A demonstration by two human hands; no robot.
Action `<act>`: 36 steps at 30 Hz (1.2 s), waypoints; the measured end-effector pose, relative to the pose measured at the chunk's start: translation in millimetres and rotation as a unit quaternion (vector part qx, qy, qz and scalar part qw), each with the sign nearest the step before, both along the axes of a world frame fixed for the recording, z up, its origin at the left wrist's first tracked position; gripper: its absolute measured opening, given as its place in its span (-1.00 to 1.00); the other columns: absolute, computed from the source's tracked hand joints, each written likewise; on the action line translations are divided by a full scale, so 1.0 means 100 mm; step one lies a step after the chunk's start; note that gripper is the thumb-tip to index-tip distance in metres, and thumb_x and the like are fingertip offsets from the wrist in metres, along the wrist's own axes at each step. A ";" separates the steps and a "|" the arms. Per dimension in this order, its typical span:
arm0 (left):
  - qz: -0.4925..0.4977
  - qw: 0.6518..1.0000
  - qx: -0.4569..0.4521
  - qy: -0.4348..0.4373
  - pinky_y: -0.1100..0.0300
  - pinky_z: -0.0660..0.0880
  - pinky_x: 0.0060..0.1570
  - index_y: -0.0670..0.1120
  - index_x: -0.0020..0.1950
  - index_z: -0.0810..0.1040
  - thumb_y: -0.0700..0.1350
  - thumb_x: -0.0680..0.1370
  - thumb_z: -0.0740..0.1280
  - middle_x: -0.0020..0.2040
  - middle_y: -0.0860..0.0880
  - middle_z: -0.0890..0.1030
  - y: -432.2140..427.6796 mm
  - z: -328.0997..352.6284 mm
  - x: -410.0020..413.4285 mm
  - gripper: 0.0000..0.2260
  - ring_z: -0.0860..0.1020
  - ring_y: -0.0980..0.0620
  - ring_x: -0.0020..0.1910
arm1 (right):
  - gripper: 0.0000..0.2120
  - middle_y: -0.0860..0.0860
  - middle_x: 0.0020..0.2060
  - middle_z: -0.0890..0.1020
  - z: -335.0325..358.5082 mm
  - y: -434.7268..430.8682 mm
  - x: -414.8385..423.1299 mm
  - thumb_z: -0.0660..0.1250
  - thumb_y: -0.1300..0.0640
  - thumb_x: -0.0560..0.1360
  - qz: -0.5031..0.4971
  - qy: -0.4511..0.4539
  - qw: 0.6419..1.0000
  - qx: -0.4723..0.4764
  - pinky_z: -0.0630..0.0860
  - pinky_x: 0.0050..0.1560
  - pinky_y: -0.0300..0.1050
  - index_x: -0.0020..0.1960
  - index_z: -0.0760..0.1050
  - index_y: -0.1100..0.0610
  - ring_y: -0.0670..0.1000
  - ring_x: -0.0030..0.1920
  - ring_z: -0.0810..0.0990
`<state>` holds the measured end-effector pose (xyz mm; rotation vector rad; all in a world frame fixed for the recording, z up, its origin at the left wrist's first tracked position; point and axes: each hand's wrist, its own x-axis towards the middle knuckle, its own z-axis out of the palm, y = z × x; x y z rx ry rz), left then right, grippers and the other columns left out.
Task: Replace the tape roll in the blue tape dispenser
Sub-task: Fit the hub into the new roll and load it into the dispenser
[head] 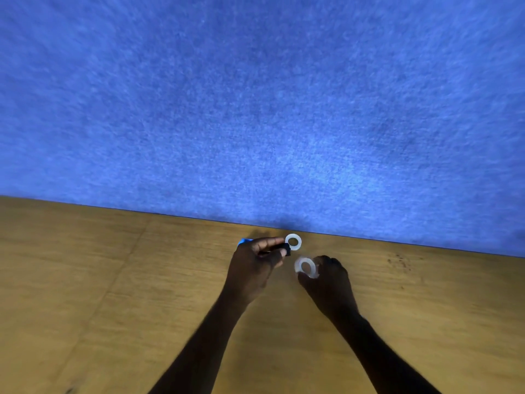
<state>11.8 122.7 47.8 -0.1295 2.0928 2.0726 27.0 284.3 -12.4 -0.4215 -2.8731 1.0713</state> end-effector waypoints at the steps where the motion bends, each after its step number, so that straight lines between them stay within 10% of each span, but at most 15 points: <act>1: 0.003 1.000 -0.002 0.002 0.17 0.60 -0.01 0.04 -0.01 0.69 -0.29 0.52 0.42 -0.11 -0.03 0.76 0.00 0.02 0.00 -0.78 0.69 0.03 -0.09 | -0.78 0.01 -0.18 0.63 0.08 0.00 0.02 0.47 0.06 0.36 -0.012 0.020 0.999 -0.028 0.44 -0.19 -0.14 -0.06 0.58 0.14 0.04 -0.16 0.60; 10: 0.009 0.998 0.060 -0.003 0.03 0.60 0.06 -0.25 0.12 0.66 -0.29 0.52 0.42 -0.01 -0.20 0.74 0.11 0.50 0.08 -0.81 0.69 -0.10 0.00 | -0.78 -0.02 -0.11 0.74 0.99 -0.07 0.21 0.46 0.23 0.45 0.006 0.094 0.909 -0.406 0.61 -0.26 -0.18 0.08 0.64 0.09 -0.05 -0.18 0.69; 18: -0.045 0.994 0.081 0.056 -0.19 0.57 0.18 -0.11 -0.01 0.75 -0.18 0.50 0.44 -0.06 -0.24 0.73 0.01 1.10 0.12 -0.88 0.69 -0.23 0.02 | -0.71 -0.01 -0.09 0.74 1.61 -0.14 0.24 0.49 0.06 0.35 0.050 0.113 0.912 -0.392 0.67 -0.12 0.03 0.06 0.64 0.04 0.09 -0.12 0.72; 36: -0.149 0.977 0.132 0.079 0.18 0.62 -0.07 -0.07 0.06 0.74 -0.02 0.44 0.51 -0.06 -0.13 0.75 -0.40 1.75 0.30 -0.76 0.72 -0.04 -0.07 | -0.65 0.14 -0.04 0.73 2.17 -0.35 0.45 0.50 0.18 0.39 0.103 0.113 0.891 -0.429 0.49 0.14 0.39 0.16 0.62 0.03 0.28 -0.01 0.68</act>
